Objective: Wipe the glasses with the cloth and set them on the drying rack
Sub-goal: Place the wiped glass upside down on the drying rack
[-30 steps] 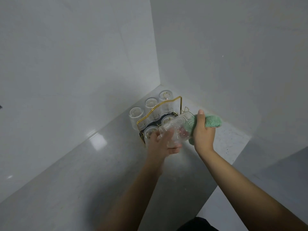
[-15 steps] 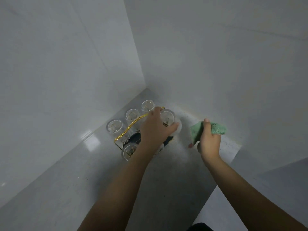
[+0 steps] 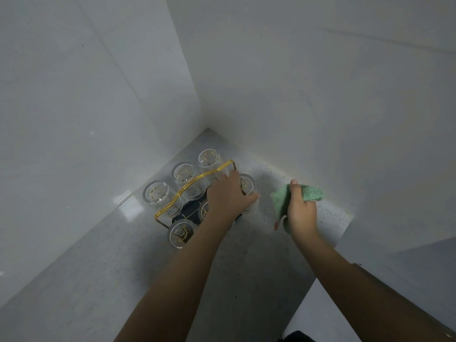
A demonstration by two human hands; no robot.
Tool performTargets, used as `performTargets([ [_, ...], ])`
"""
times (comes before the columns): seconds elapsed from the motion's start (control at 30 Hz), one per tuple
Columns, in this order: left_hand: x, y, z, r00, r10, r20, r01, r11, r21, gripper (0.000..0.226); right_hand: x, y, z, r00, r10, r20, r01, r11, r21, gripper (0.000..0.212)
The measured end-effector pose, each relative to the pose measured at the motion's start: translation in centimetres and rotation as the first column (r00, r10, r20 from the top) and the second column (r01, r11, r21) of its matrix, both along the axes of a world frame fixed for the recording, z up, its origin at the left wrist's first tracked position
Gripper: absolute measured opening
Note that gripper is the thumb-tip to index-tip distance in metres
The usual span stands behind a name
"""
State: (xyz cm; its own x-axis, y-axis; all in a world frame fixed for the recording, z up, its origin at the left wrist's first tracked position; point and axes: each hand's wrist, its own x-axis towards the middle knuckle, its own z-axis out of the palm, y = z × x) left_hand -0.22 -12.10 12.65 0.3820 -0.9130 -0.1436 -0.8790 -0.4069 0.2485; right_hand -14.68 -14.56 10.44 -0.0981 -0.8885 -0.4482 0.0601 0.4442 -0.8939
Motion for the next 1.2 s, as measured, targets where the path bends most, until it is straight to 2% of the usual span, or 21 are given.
performTargets([
  [0.07,0.0,0.2,0.3,1.0,-0.012,-0.014,0.012,1.0,-0.003,0.078,0.4,0.1,-0.1,1.0,0.016,0.003,-0.016,1.0,0.018,0.041],
  [0.1,0.2,0.5,0.5,1.0,-0.025,-0.006,0.024,0.996,-0.082,0.071,0.5,0.3,0.0,1.0,0.021,0.003,-0.021,0.999,0.023,0.042],
  [0.13,0.6,0.9,0.8,0.998,-0.038,0.047,0.047,0.973,-0.226,0.059,0.8,0.3,0.1,0.999,0.037,-0.002,-0.037,0.999,0.026,0.042],
  [0.2,2.2,1.3,0.8,0.964,0.016,0.265,0.117,0.869,-0.48,0.035,1.6,0.4,0.3,0.995,0.098,-0.019,-0.098,0.995,0.017,0.041],
  [0.23,3.1,1.4,0.7,0.94,0.082,0.333,0.11,0.847,-0.521,0.03,2.0,0.5,0.4,0.991,0.131,-0.018,-0.131,0.991,0.003,0.037],
  [0.3,5.0,1.8,1.0,0.934,0.161,0.32,-0.01,0.906,-0.424,0.03,3.1,0.8,0.7,0.982,0.189,-0.009,-0.189,0.981,-0.037,0.026],
  [0.37,6.6,2.3,1.4,0.964,0.18,0.194,-0.132,0.962,-0.239,0.036,4.0,1.2,1.1,0.974,0.225,-0.015,-0.225,0.971,-0.082,0.03],
  [0.43,8.0,2.4,1.4,0.989,0.147,0.004,-0.145,0.979,-0.146,0.044,4.4,1.6,1.6,0.972,0.233,-0.036,-0.235,0.969,-0.08,0.034],
  [0.5,8.9,2.4,1.7,0.983,0.109,-0.151,-0.127,0.984,-0.121,0.048,4.9,2.0,2.0,0.968,0.241,-0.076,-0.246,0.967,-0.064,0.036],
  [0.57,9.2,2.2,1.7,0.972,0.072,-0.222,-0.107,0.983,-0.151,0.049,5.2,2.2,2.0,0.953,0.281,-0.11,-0.287,0.957,-0.046,0.038],
  [0.83,10.1,1.9,0.8,0.985,0.088,-0.15,-0.133,0.937,-0.322,0.052,7.1,1.9,0.7,0.927,0.351,-0.133,-0.359,0.932,-0.047,0.041],
  [1.2,14.1,-0.2,0.9,0.965,0.187,-0.184,-0.243,0.9,-0.361,0.055,11.2,-0.7,1.8,0.895,0.441,-0.071,-0.441,0.897,0.012,0.045],
])
